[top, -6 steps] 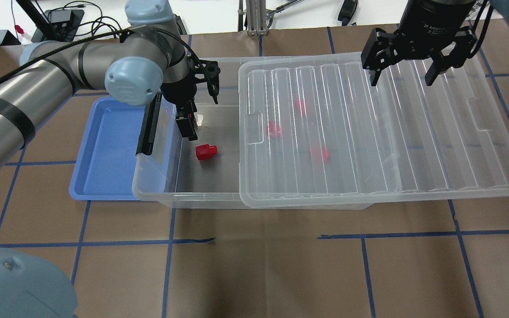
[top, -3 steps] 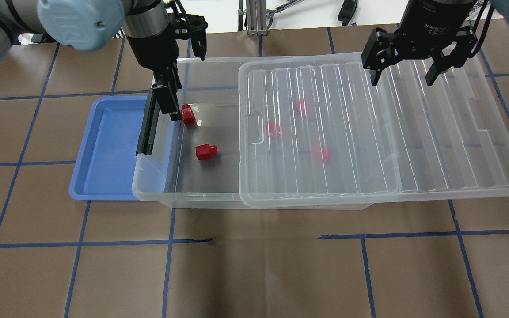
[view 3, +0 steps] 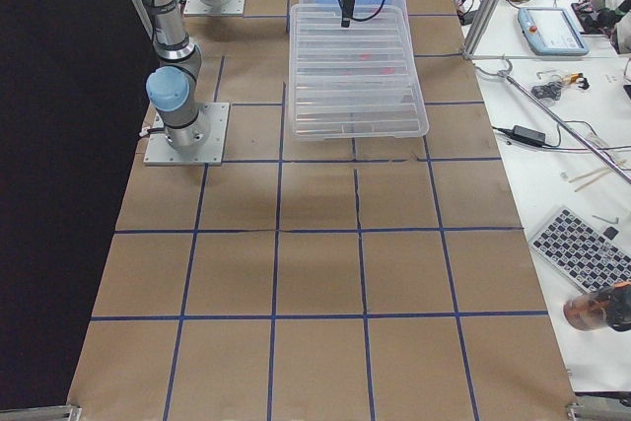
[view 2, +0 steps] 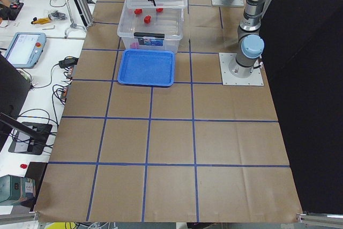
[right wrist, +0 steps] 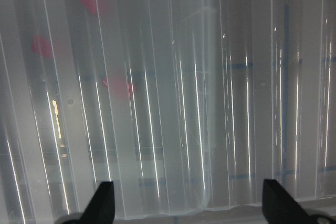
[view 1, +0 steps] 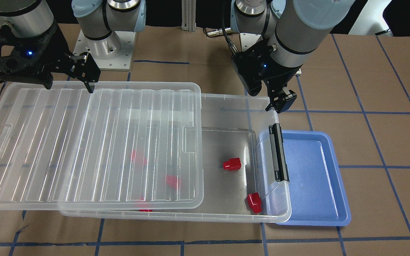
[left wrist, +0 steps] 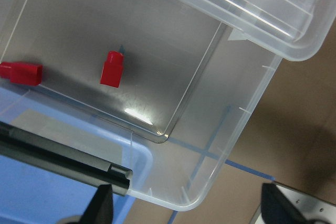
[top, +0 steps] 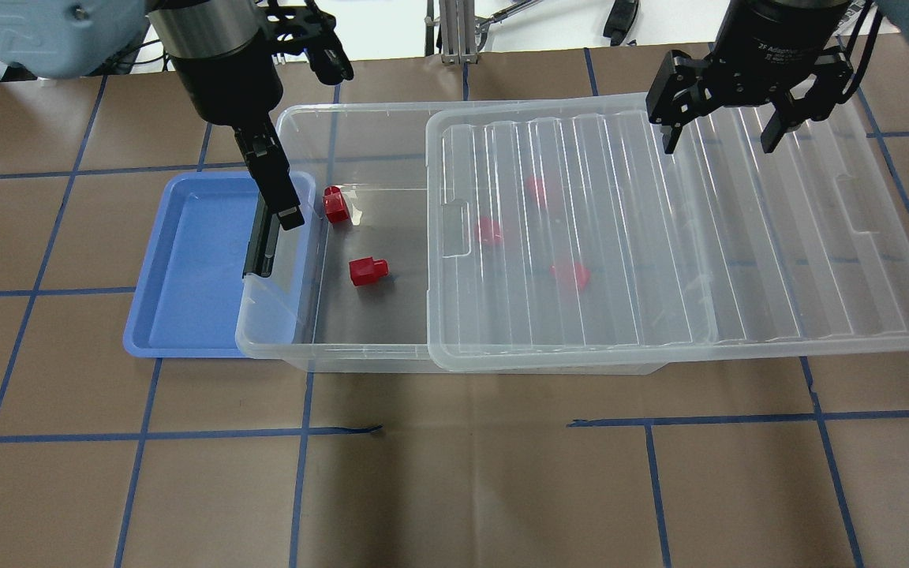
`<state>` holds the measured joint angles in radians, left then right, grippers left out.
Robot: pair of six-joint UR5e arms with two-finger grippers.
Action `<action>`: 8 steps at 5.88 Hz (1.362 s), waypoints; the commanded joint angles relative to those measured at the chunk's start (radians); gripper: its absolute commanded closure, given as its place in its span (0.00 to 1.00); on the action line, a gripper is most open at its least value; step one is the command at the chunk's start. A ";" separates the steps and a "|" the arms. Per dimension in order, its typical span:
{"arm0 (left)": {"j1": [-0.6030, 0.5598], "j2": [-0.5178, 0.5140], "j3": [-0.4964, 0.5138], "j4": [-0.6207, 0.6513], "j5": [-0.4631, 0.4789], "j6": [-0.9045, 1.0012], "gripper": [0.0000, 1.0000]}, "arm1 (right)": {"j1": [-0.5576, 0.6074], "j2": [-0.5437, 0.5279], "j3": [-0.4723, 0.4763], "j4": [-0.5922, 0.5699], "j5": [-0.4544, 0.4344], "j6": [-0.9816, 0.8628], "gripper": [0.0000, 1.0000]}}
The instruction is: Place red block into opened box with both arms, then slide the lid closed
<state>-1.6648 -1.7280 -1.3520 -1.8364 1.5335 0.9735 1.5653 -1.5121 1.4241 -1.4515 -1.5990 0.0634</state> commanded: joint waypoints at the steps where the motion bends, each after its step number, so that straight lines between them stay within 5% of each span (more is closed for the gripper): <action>1: 0.040 0.092 -0.059 0.012 -0.003 -0.181 0.02 | -0.023 0.003 0.001 -0.007 -0.009 -0.093 0.00; 3: 0.056 0.119 -0.101 0.209 0.003 -0.449 0.02 | -0.155 0.006 0.001 -0.015 -0.007 -0.263 0.00; 5: 0.084 0.134 -0.104 0.223 0.017 -0.756 0.02 | -0.337 0.027 0.003 -0.024 -0.004 -0.509 0.00; 8: 0.128 0.168 -0.127 0.235 0.016 -0.892 0.02 | -0.525 0.133 0.031 -0.174 -0.042 -0.710 0.00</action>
<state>-1.5397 -1.5702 -1.4648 -1.6066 1.5505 0.1262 1.1029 -1.4158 1.4398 -1.5806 -1.6302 -0.5963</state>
